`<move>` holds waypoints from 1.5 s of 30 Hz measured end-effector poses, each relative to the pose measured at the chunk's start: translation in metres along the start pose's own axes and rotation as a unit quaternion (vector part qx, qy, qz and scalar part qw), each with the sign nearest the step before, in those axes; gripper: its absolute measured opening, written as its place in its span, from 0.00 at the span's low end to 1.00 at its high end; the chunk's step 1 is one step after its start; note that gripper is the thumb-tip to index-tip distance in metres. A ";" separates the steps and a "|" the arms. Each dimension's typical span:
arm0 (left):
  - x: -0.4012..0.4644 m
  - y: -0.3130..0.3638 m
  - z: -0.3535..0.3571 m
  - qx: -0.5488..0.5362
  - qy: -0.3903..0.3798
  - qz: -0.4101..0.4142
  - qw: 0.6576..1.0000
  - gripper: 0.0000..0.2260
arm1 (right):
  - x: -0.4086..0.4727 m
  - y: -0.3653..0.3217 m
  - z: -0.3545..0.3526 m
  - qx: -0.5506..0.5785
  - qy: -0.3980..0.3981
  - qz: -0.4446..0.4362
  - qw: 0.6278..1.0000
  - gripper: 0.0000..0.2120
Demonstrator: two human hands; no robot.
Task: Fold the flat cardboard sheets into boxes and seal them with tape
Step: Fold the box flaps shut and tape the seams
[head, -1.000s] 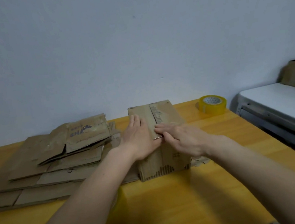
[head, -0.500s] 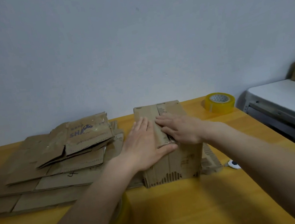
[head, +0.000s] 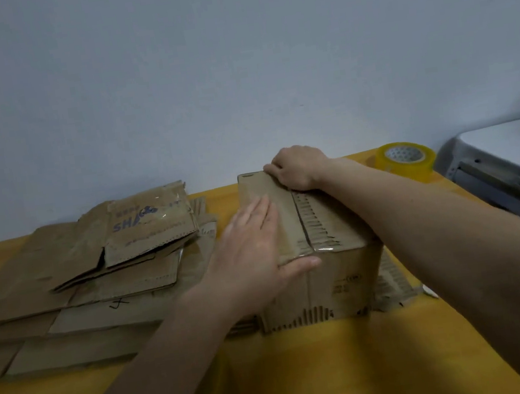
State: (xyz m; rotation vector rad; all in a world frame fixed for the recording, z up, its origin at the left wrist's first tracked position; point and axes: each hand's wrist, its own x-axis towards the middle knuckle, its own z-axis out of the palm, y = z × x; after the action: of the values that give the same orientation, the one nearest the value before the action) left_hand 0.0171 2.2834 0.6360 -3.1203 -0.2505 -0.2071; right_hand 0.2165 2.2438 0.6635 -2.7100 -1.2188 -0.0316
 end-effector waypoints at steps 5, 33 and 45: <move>0.002 -0.002 0.001 -0.006 0.014 -0.005 1.000 0.53 | 0.014 -0.002 0.002 -0.001 -0.042 0.037 0.998 0.29; -0.006 0.012 -0.003 -0.083 0.012 -0.084 0.993 0.58 | -0.185 0.003 -0.002 0.043 0.030 -0.196 0.979 0.24; -0.066 -0.012 0.007 -0.291 0.089 -0.101 0.947 0.46 | -0.213 -0.020 0.017 -0.093 0.171 -0.055 0.979 0.41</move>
State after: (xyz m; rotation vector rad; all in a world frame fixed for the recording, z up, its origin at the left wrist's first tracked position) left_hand -0.0488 2.2850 0.6198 -3.6112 -0.6075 -0.6779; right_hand 0.0594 2.1018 0.6305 -2.6305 -1.3107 -0.6274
